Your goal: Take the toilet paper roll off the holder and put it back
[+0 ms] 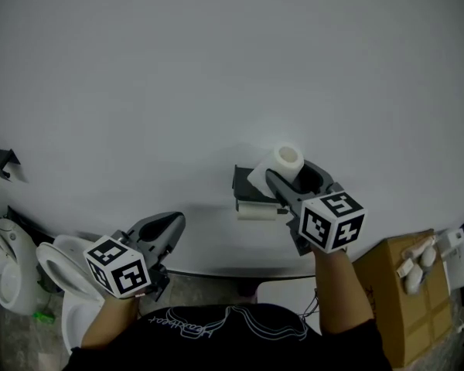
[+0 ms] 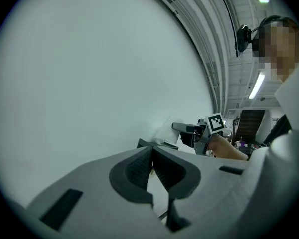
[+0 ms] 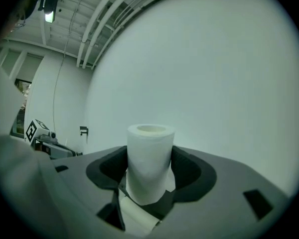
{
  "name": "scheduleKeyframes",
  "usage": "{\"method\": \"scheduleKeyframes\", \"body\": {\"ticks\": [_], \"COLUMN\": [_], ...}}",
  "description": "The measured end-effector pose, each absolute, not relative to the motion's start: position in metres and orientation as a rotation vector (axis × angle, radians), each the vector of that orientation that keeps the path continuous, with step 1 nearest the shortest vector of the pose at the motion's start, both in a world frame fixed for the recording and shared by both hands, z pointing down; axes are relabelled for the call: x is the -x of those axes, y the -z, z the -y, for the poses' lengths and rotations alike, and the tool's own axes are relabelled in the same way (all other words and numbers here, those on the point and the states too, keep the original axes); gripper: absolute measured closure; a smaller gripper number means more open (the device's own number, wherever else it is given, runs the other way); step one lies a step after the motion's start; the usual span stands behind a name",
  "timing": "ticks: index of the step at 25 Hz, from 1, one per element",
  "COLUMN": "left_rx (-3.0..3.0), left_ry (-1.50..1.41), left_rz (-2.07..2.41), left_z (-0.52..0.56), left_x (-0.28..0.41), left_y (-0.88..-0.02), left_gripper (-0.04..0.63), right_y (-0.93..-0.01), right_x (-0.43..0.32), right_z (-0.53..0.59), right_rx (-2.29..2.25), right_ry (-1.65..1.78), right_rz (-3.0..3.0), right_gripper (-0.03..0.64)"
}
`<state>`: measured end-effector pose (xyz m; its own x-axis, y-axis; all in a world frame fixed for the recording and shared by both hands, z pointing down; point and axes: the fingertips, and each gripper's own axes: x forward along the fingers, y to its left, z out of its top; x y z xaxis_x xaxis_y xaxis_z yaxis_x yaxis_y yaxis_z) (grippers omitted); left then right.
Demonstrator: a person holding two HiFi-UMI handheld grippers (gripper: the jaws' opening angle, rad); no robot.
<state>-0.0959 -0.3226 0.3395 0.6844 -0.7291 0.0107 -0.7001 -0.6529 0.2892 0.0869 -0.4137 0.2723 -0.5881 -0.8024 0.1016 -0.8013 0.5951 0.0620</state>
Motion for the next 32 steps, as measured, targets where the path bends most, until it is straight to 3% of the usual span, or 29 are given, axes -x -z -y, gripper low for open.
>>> {"method": "scheduleKeyframes", "body": {"ticks": [16, 32], "left_rx": [-2.663, -2.642], "left_ry": [0.092, 0.091], "left_rz": [0.986, 0.943], "left_z": [0.286, 0.264], "left_x": [0.084, 0.081], "left_y": [-0.322, -0.337], "left_gripper": [0.590, 0.589], "right_y": [-0.247, -0.339], "right_x": [-0.082, -0.081], "right_z": [0.315, 0.278], "right_rx": [-1.295, -1.300], "right_ry": [-0.025, -0.191], "right_rz": [2.953, 2.835], "right_gripper": [0.344, 0.344]}}
